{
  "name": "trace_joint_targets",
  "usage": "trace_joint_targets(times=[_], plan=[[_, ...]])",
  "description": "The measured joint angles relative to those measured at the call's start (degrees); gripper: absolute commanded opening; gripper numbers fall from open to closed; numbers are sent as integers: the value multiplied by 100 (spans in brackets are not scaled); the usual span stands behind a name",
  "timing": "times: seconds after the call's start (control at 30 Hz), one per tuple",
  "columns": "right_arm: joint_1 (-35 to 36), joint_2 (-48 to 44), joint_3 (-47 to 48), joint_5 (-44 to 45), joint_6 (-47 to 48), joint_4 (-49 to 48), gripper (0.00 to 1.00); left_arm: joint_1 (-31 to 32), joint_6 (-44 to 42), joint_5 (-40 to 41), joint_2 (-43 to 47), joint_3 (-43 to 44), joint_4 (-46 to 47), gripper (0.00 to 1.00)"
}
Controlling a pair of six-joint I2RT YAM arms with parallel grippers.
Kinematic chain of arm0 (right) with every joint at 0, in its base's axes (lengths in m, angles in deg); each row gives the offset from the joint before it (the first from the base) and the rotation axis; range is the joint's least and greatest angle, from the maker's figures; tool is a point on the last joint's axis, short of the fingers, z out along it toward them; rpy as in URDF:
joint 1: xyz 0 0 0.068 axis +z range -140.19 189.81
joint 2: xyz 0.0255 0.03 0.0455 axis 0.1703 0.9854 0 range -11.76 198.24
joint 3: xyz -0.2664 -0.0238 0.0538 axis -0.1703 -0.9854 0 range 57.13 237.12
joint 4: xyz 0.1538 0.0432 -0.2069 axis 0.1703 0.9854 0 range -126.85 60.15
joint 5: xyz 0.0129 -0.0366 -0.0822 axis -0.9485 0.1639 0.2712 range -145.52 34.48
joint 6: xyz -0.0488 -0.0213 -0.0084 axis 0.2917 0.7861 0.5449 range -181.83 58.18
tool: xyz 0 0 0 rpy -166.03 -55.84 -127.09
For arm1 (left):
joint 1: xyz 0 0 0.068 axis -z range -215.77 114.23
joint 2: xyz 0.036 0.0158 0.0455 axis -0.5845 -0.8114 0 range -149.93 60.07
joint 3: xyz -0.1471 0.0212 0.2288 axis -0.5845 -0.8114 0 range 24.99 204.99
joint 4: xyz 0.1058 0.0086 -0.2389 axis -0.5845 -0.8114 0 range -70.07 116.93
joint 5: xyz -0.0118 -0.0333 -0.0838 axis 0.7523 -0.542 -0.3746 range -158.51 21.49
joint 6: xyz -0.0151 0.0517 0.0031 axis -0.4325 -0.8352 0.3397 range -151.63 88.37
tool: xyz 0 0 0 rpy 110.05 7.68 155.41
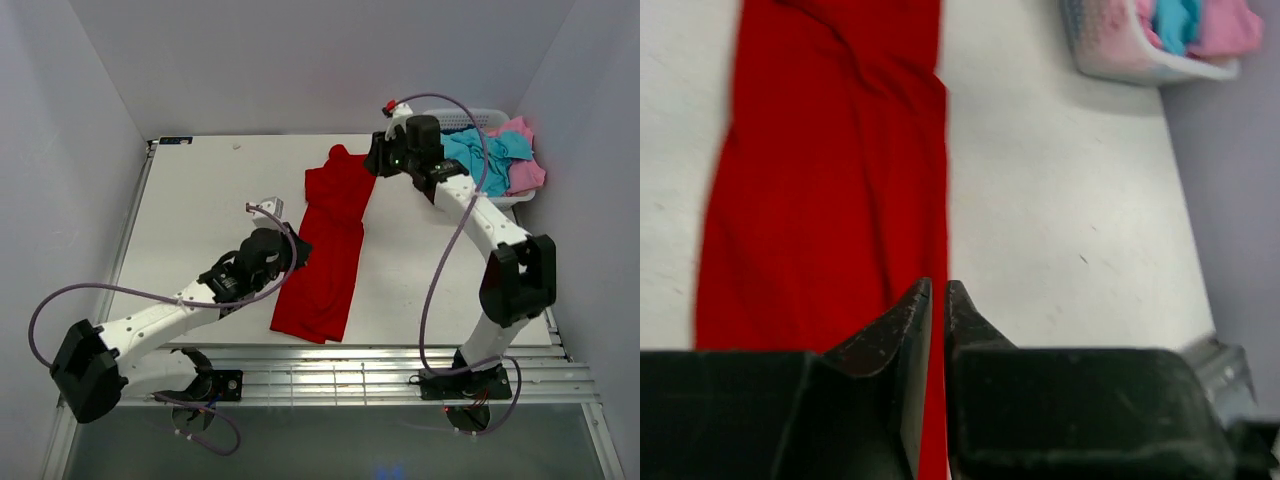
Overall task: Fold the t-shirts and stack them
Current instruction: Fold the tshirt
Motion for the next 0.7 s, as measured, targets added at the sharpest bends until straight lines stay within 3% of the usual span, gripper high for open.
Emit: trace_joint_targets(times=[0.1, 0.2, 0.4, 0.7], plan=[[702, -1040, -1163, 542, 76, -164, 40, -1047, -643, -568, -765, 15, 592, 25], [1510, -1593, -2229, 866, -68, -179, 41, -1561, -1154, -1091, -2146, 592, 822, 22], [2385, -1945, -3803, 1648, -614, 155, 41, -1729, -1753, -1926, -3985, 1504, 1209, 15], [3263, -2791, -4496, 2387, -1401, 208, 40, -1751, -2087, -2277, -4474, 2422, 1582, 13]])
